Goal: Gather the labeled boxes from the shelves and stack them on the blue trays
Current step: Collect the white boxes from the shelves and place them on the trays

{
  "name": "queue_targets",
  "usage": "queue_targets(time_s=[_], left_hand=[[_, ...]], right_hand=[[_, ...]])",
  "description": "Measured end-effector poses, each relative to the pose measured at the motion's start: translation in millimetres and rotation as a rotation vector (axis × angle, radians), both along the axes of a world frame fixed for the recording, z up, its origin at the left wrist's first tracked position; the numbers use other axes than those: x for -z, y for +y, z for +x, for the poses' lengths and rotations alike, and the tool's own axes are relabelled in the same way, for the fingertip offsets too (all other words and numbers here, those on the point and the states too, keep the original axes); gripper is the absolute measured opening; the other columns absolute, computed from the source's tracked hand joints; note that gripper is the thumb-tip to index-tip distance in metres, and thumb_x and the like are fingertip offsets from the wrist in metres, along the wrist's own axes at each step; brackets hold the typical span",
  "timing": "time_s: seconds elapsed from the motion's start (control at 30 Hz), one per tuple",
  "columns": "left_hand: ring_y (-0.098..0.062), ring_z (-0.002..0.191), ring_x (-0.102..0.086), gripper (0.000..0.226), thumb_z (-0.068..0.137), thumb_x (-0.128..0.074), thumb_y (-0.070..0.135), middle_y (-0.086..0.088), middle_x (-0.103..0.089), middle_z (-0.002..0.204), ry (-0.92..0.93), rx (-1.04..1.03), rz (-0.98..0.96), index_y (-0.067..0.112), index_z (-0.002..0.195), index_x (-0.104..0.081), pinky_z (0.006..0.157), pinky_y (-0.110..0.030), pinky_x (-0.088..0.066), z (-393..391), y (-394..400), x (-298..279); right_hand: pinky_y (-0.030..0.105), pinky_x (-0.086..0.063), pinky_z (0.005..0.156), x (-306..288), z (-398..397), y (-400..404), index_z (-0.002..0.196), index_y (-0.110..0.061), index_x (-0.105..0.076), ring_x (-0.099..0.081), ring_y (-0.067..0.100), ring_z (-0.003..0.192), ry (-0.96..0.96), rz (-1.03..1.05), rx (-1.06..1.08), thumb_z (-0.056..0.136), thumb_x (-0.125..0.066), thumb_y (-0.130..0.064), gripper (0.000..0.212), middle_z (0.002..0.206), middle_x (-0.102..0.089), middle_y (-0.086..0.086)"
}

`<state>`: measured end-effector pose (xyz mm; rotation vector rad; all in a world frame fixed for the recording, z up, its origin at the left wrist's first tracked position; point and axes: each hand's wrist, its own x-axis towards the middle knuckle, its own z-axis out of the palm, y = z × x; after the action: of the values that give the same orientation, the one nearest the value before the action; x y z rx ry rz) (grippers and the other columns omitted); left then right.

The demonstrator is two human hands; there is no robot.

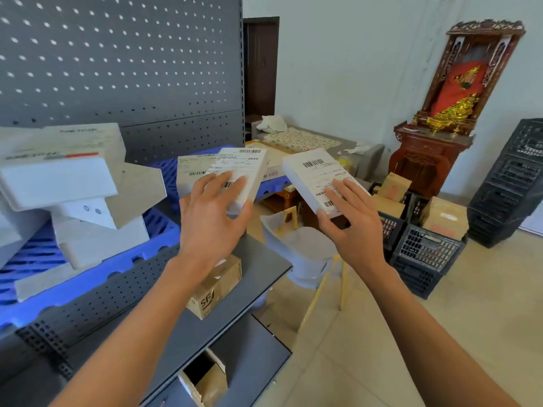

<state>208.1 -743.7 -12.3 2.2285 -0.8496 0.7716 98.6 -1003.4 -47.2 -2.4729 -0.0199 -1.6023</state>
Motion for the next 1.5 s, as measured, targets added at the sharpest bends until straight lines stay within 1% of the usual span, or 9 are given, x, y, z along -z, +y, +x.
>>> queue_targets(time_s=[0.23, 0.43, 0.53, 0.77, 1.0, 1.17, 1.3, 1.4, 1.5], left_hand=[[-0.030, 0.137, -0.041, 0.053, 0.091, -0.049, 0.050, -0.003, -0.055, 0.145, -0.023, -0.188, -0.020, 0.023, 0.134, -0.064, 0.099, -0.060, -0.042, 42, -21, -5], [-0.031, 0.135, -0.044, 0.051, 0.091, -0.050, 0.050, -0.003, -0.057, 0.142, -0.034, -0.381, -0.051, 0.023, 0.131, -0.066, 0.096, -0.060, -0.045, 62, -36, -10], [-0.030, 0.134, -0.046, 0.051, 0.090, -0.050, 0.050, -0.003, -0.060, 0.140, -0.019, -0.495, -0.057, 0.023, 0.130, -0.067, 0.096, -0.060, -0.044, 66, -41, -12], [-0.029, 0.131, -0.049, 0.054, 0.088, -0.044, 0.056, 0.001, -0.063, 0.137, -0.003, -0.675, -0.043, 0.028, 0.127, -0.069, 0.097, -0.059, -0.043, 61, -58, -13], [-0.024, 0.126, -0.051, 0.049, 0.088, -0.054, 0.058, 0.004, -0.067, 0.129, -0.028, -0.786, -0.002, 0.027, 0.121, -0.073, 0.095, -0.053, -0.039, 58, -82, -12], [-0.024, 0.133, -0.044, 0.061, 0.089, -0.054, 0.069, 0.003, -0.060, 0.139, -0.012, -0.849, 0.108, 0.027, 0.130, -0.066, 0.096, -0.052, -0.035, 59, -92, -7], [-0.028, 0.137, -0.041, 0.062, 0.089, -0.056, 0.067, 0.000, -0.055, 0.145, -0.002, -0.860, 0.161, 0.026, 0.135, -0.062, 0.099, -0.058, -0.036, 59, -94, -6], [-0.029, 0.138, -0.041, 0.057, 0.091, -0.059, 0.061, -0.001, -0.054, 0.145, 0.013, -0.871, 0.190, 0.025, 0.136, -0.060, 0.103, -0.063, -0.034, 57, -96, -6], [-0.028, 0.140, -0.038, 0.055, 0.093, -0.058, 0.056, -0.001, -0.051, 0.148, 0.018, -0.873, 0.212, 0.025, 0.139, -0.056, 0.106, -0.062, -0.032, 51, -97, -11]], right_hand=[[0.048, -0.043, 0.109, -14, 88, -32, 0.123, -0.009, -0.070, -0.050, 0.024, 0.134, 0.008, -0.019, -0.195, 0.089, -0.069, -0.034, 0.042, 0.136, -0.063, 0.008], [0.053, -0.044, 0.106, -27, 160, -52, 0.127, -0.013, -0.069, -0.047, 0.019, 0.137, 0.090, -0.006, -0.425, 0.090, -0.068, -0.037, 0.044, 0.139, -0.060, 0.001], [0.048, -0.043, 0.108, -29, 187, -58, 0.128, -0.013, -0.068, -0.046, 0.019, 0.138, 0.125, -0.034, -0.532, 0.091, -0.065, -0.039, 0.045, 0.139, -0.060, 0.001], [0.042, -0.044, 0.108, -31, 222, -64, 0.122, -0.015, -0.072, -0.053, 0.016, 0.129, 0.125, -0.005, -0.753, 0.091, -0.068, -0.034, 0.037, 0.130, -0.066, -0.001], [0.045, -0.047, 0.104, -27, 237, -75, 0.118, -0.014, -0.072, -0.057, 0.017, 0.125, 0.124, 0.060, -0.870, 0.092, -0.065, -0.034, 0.034, 0.126, -0.067, -0.001], [0.047, -0.040, 0.110, -26, 236, -79, 0.124, -0.016, -0.068, -0.048, 0.014, 0.135, 0.182, 0.051, -0.882, 0.093, -0.060, -0.036, 0.038, 0.134, -0.062, -0.001], [0.050, -0.029, 0.115, -25, 230, -76, 0.133, -0.019, -0.061, -0.036, 0.017, 0.144, 0.231, -0.015, -0.785, 0.093, -0.058, -0.040, 0.045, 0.146, -0.052, -0.001], [0.047, -0.029, 0.115, -25, 226, -71, 0.135, -0.018, -0.059, -0.035, 0.018, 0.143, 0.235, -0.015, -0.761, 0.094, -0.055, -0.042, 0.047, 0.146, -0.051, 0.001], [0.054, -0.029, 0.114, -26, 224, -65, 0.135, -0.020, -0.058, -0.034, 0.019, 0.144, 0.252, -0.037, -0.709, 0.095, -0.055, -0.044, 0.047, 0.148, -0.048, 0.000]])
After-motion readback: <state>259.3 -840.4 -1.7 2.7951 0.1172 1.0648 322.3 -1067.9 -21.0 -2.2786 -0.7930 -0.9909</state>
